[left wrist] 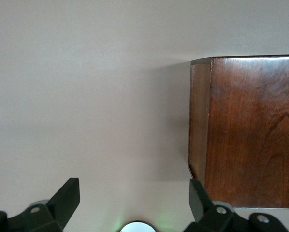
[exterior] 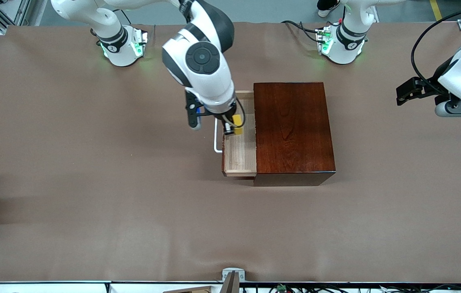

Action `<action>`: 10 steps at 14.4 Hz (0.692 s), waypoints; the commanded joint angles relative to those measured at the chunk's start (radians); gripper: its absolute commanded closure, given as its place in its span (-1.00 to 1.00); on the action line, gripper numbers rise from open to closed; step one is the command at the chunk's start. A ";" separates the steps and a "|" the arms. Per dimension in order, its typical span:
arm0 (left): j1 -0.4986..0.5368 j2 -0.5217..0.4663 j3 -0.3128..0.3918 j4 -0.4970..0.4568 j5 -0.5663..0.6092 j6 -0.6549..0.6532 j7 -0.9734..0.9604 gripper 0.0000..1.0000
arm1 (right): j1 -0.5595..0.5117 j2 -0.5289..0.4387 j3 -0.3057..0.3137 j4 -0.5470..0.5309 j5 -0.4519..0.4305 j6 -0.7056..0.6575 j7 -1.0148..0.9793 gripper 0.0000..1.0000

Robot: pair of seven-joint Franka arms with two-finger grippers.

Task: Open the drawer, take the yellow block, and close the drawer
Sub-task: 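Lift the cube out with the right gripper while the left gripper reaches the box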

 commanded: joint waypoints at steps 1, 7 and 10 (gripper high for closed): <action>0.013 -0.014 -0.010 -0.003 -0.009 0.007 -0.002 -1.00 | -0.060 -0.068 0.008 -0.003 -0.063 -0.112 -0.124 1.00; 0.009 -0.013 -0.011 -0.002 -0.012 0.011 -0.003 -1.00 | -0.316 -0.125 0.014 -0.029 -0.032 -0.288 -0.698 1.00; 0.007 -0.014 -0.013 -0.002 -0.013 0.013 -0.005 -1.00 | -0.439 -0.125 0.008 -0.133 -0.023 -0.269 -1.022 1.00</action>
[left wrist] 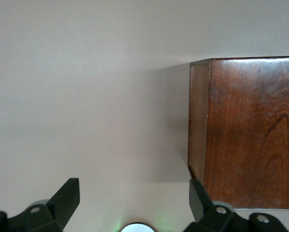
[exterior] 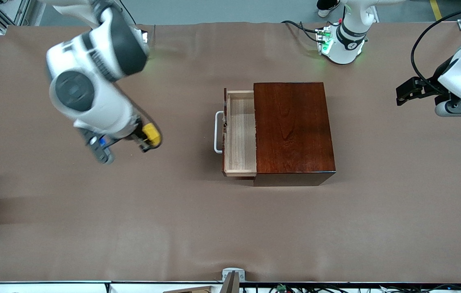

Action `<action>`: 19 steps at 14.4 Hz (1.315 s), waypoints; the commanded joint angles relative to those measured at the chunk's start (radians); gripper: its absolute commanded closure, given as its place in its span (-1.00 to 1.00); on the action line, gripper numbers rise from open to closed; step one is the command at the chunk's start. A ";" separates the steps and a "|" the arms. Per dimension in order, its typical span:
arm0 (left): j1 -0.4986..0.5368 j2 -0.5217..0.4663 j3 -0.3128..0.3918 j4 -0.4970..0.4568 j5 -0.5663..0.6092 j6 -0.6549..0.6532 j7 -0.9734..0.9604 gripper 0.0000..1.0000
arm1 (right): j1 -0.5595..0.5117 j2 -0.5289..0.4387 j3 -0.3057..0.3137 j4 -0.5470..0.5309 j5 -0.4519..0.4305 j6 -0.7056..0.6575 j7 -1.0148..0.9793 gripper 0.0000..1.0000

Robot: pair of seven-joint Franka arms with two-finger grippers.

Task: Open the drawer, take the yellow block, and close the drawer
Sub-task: 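Lift the cube out with the right gripper while the left gripper reaches the box, then push the drawer shut with the left gripper while the right gripper drops the cube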

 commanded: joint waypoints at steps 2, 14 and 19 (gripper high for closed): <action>0.002 -0.013 -0.011 0.000 -0.036 0.007 -0.006 -1.00 | -0.148 -0.007 0.021 -0.154 0.010 0.076 -0.387 1.00; -0.315 0.180 -0.233 0.094 -0.064 0.229 -0.880 -1.00 | -0.395 -0.004 0.020 -0.710 0.006 0.734 -1.138 1.00; -0.541 0.409 -0.198 0.217 -0.046 0.418 -1.262 -1.00 | -0.441 0.050 0.020 -0.698 0.015 0.749 -1.189 0.09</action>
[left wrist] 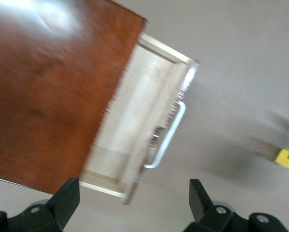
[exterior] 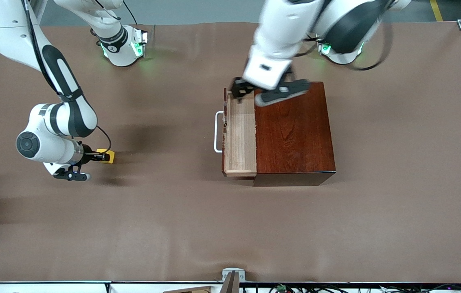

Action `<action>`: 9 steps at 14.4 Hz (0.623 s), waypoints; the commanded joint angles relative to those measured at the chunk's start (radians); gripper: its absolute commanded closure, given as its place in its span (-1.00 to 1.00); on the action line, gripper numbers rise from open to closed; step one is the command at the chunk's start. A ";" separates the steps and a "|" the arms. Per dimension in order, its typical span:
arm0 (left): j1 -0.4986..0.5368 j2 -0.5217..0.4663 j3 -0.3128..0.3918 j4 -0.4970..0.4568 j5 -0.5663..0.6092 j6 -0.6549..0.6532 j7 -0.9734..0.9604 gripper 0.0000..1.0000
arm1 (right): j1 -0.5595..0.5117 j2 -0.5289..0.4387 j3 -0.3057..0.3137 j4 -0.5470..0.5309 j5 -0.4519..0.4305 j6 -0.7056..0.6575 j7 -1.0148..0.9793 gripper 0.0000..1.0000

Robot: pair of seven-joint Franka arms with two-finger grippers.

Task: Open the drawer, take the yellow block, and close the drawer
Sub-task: 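Push the drawer shut with the left gripper while the right gripper drops the cube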

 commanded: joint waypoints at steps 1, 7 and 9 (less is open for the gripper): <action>-0.109 0.144 0.050 0.121 0.046 0.086 -0.167 -1.00 | -0.033 0.013 0.021 0.004 0.015 0.006 -0.016 -0.85; -0.556 0.397 0.436 0.243 0.067 0.283 -0.460 -1.00 | -0.018 -0.040 0.032 0.192 0.017 -0.348 -0.011 -1.00; -0.600 0.456 0.481 0.248 0.066 0.348 -0.537 -1.00 | -0.005 -0.042 0.036 0.335 0.026 -0.534 -0.011 -1.00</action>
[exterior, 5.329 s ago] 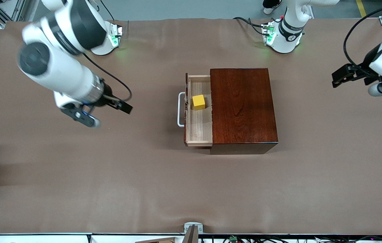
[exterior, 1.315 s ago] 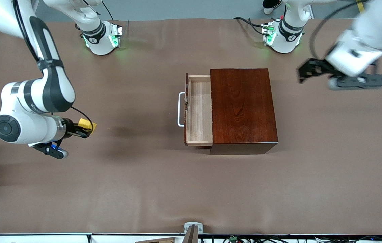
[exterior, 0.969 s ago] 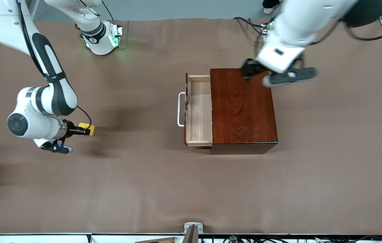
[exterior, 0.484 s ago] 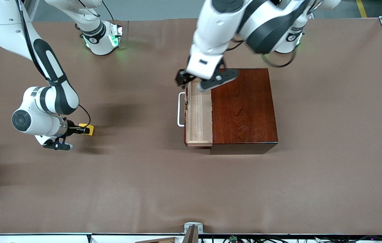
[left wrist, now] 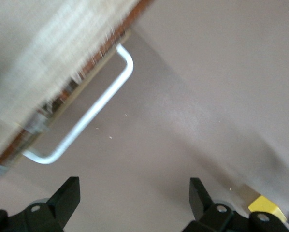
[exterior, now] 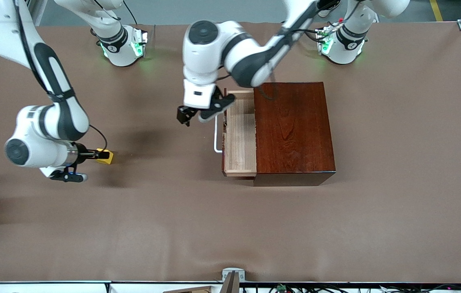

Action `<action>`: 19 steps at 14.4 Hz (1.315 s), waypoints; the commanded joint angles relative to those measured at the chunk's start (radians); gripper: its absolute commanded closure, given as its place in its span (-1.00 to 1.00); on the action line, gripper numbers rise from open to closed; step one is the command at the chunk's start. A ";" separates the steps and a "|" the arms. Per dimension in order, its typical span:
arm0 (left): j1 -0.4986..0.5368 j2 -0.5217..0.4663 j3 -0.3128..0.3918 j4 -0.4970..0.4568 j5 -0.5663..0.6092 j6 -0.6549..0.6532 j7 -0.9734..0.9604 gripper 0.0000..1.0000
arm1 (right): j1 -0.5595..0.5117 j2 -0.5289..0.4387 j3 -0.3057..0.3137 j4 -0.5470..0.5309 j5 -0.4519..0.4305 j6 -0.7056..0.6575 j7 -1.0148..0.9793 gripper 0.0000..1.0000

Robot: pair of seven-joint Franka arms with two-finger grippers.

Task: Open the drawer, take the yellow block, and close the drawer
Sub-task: 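Push the drawer shut with the left gripper while the right gripper drops the cube, then press the drawer fully closed with the left gripper, then lift away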

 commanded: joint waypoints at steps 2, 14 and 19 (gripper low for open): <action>-0.039 0.121 0.051 0.073 0.019 0.057 -0.147 -1.00 | 0.020 -0.018 0.011 0.269 0.020 -0.281 -0.012 -1.00; -0.008 0.117 0.078 0.050 0.031 -0.202 -0.155 -1.00 | 0.145 -0.217 0.000 0.692 -0.003 -0.677 -0.008 -1.00; 0.035 0.108 0.080 0.048 0.032 -0.305 -0.126 -1.00 | 0.141 -0.357 -0.001 0.491 -0.018 -0.601 0.029 -1.00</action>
